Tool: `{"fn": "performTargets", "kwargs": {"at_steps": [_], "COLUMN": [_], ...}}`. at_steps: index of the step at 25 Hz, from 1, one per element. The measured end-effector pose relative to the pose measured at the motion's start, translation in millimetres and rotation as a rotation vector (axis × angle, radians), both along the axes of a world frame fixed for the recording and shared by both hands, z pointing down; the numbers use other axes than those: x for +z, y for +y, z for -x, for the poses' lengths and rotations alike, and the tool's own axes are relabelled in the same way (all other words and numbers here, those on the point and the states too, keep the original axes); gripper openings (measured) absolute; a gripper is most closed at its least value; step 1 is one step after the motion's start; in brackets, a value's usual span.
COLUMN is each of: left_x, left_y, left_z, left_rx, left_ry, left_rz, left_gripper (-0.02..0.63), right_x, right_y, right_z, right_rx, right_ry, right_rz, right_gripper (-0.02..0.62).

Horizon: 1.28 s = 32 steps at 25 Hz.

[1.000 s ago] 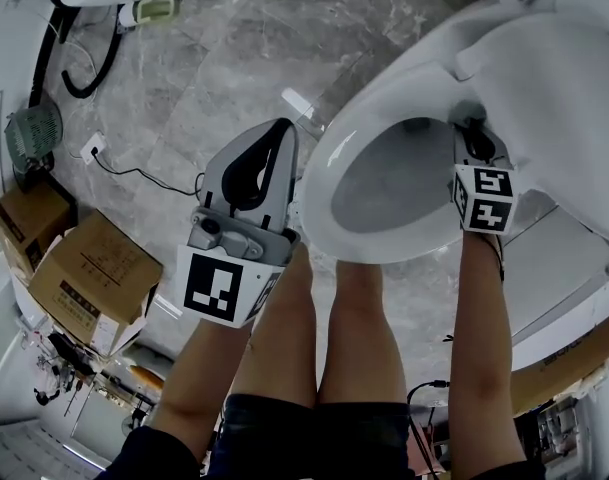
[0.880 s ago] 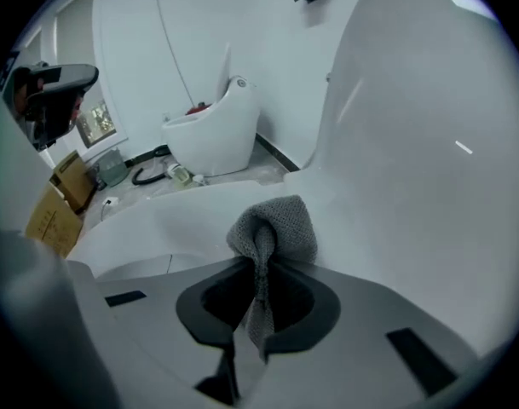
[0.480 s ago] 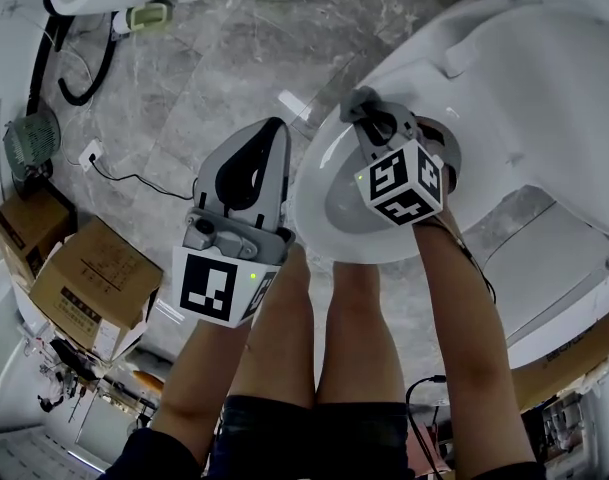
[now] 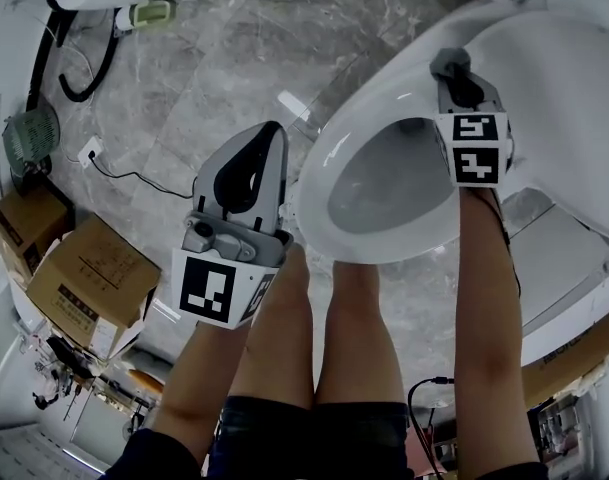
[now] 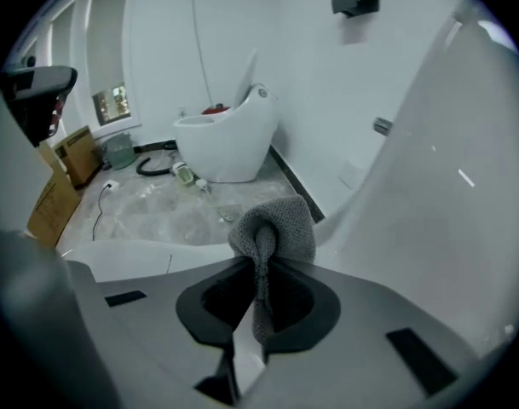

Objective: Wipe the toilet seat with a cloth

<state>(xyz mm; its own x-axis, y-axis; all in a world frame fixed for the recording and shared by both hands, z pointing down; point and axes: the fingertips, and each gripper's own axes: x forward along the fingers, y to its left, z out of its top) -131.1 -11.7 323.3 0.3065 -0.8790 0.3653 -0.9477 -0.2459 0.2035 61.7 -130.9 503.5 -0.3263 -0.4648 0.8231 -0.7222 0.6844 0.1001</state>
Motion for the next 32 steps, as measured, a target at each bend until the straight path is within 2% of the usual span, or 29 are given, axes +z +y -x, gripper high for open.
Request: {"fn": "performTargets", "kwargs": {"at_steps": [3,8,11,14,18,21,26,32], "left_x": [-0.2,-4.9,-5.5,-4.2,-1.2,-1.8,-6.8,-7.3], "left_y": [2.0,-0.3,0.8,3.7,6.9,4.8,-2.5,-4.1], "left_z": [0.1,2.9,5.1,4.8,2.9,-1.8,-15.8,-23.2], "left_rx": [0.003,0.003,0.000,0.004,0.007,0.004,0.032,0.062], "left_ry": [0.000,-0.003,-0.005,-0.009,-0.008,0.001,0.017,0.013], "left_rz": [0.002,-0.008,-0.007,-0.004,0.002,0.005,-0.009,-0.011], "left_gripper": [0.012,0.012,0.012,0.012,0.012,0.012,0.012,0.012], "right_x": [2.5,10.8,13.1,16.0,10.0,-0.6,2.0,16.9], "right_y": [17.2,95.6,116.0,83.5,15.2,-4.3,27.1,118.0], "right_z": [50.5,139.7,154.5,130.9,61.6,19.7,-40.1,-133.7], "right_rx": [-0.156,-0.445,-0.501,-0.382,-0.144,-0.047,0.047,0.165], "right_ry": [-0.035,-0.111,-0.110,-0.088,-0.039,-0.005,0.055,0.195], "right_rz": [0.039,0.156,0.163,0.127,0.057,0.026,0.051,0.176], "right_gripper": [0.049,0.049,0.049,0.049,0.049,0.049,0.049,0.049]}}
